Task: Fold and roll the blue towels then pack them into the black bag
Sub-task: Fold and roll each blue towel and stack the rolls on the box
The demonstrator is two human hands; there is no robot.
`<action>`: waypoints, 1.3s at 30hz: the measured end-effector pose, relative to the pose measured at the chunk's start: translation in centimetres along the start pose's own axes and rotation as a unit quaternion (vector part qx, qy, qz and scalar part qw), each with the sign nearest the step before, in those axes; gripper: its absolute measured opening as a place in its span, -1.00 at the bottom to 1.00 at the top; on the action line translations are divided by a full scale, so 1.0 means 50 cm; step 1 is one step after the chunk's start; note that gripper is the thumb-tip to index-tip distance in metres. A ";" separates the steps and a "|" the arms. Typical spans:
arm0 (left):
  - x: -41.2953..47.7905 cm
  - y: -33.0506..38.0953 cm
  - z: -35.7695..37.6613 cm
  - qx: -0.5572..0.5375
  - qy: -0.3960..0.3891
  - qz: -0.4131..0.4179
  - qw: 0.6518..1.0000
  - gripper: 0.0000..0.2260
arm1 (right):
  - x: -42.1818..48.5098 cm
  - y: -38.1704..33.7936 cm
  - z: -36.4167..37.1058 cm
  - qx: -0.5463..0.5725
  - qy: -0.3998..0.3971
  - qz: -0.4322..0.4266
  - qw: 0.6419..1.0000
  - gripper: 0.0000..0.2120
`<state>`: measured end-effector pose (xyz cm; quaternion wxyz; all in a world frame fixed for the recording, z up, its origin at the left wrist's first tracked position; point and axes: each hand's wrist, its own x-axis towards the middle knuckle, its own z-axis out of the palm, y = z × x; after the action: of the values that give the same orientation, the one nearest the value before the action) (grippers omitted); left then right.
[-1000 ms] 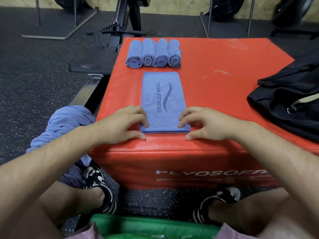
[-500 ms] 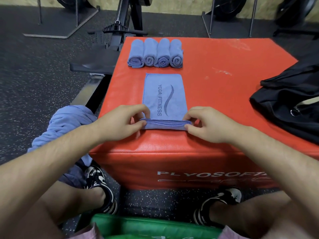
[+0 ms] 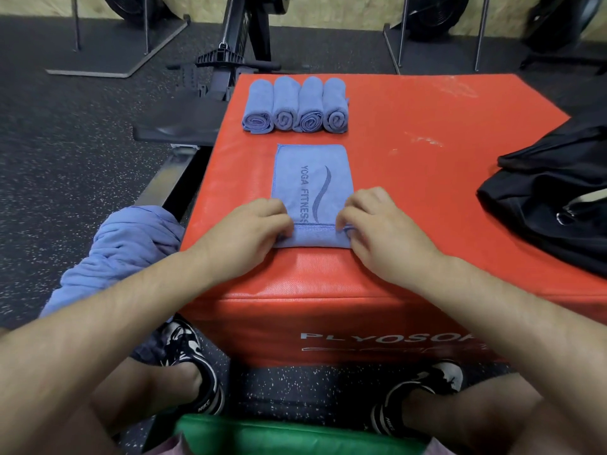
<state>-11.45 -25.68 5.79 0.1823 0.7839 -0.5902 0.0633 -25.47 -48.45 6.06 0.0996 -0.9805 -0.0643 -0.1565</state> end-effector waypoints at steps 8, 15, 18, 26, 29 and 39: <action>-0.018 -0.007 -0.015 -0.012 -0.035 0.002 0.999 -0.82 | -0.005 0.009 -0.009 0.012 -0.072 -0.019 0.997 -0.81; 0.003 -0.012 -0.025 -0.119 -0.051 -0.119 0.985 -0.81 | 0.021 0.011 -0.033 0.102 -0.094 0.094 0.986 -0.79; 0.007 -0.010 -0.029 -0.202 -0.063 -0.175 0.961 -0.75 | 0.028 0.010 -0.044 0.167 -0.117 0.142 0.969 -0.80; 0.020 -0.017 -0.014 0.013 0.010 -0.085 0.996 -0.86 | 0.030 0.024 -0.011 0.036 -0.009 0.043 0.998 -0.81; 0.021 -0.016 -0.014 0.076 0.003 -0.034 0.997 -0.81 | 0.028 0.013 -0.015 -0.003 -0.023 -0.006 1.000 -0.82; 0.028 -0.037 -0.017 0.068 -0.049 -0.064 0.994 -0.64 | 0.038 0.041 -0.018 0.015 -0.076 0.024 0.997 -0.74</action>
<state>-9.20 -26.17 6.64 0.1025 0.8327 -0.5415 0.0529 -23.63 -50.43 7.12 0.1133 -0.9892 -0.0502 -0.0783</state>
